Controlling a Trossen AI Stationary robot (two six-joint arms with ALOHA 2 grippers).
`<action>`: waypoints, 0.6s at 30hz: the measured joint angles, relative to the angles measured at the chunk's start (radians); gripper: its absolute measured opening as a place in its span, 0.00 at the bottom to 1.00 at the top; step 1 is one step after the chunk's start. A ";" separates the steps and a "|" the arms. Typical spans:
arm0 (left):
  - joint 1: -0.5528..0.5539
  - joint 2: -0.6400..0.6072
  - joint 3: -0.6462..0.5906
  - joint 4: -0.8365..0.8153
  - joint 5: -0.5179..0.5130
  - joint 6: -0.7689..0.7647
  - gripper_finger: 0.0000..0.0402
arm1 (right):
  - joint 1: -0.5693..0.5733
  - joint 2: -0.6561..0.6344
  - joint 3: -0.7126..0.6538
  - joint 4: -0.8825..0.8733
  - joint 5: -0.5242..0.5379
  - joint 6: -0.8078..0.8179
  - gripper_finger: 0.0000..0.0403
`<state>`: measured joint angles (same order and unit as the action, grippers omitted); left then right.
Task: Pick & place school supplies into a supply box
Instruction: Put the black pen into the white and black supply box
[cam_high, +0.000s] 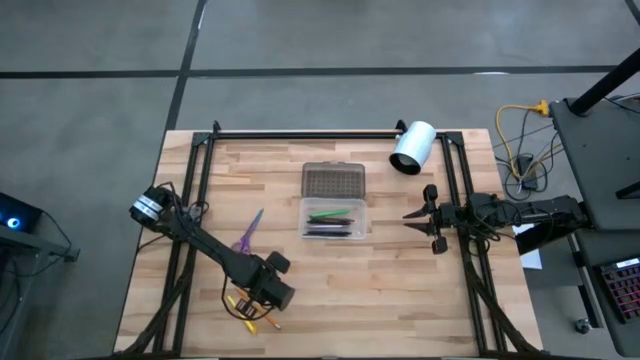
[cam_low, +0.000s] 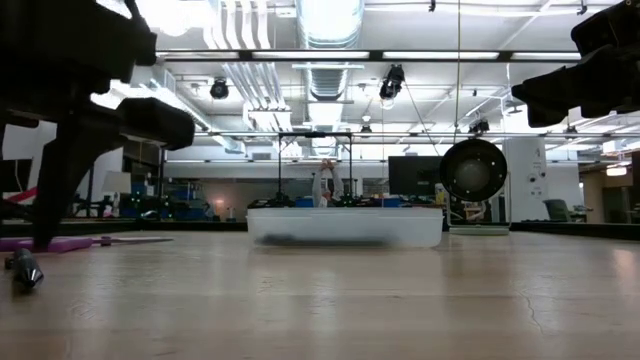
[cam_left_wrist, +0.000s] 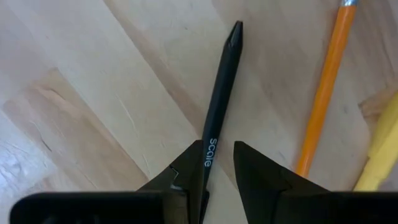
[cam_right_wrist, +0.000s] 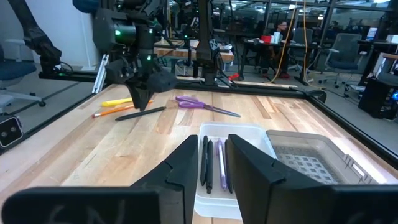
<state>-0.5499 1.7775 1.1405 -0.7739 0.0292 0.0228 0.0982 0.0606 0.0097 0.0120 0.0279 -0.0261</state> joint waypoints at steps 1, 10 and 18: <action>0.000 0.000 -0.007 0.007 0.000 0.000 0.18 | 0.000 0.000 0.000 0.000 0.000 0.000 0.19; 0.000 0.000 -0.068 0.068 -0.002 0.000 0.18 | 0.000 0.000 0.000 0.000 0.000 0.000 0.17; 0.000 -0.004 -0.101 0.112 -0.003 0.000 0.18 | 0.000 0.000 0.000 0.000 0.000 0.000 0.20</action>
<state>-0.5499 1.7737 1.0390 -0.6617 0.0265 0.0231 0.0980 0.0608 0.0097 0.0120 0.0280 -0.0261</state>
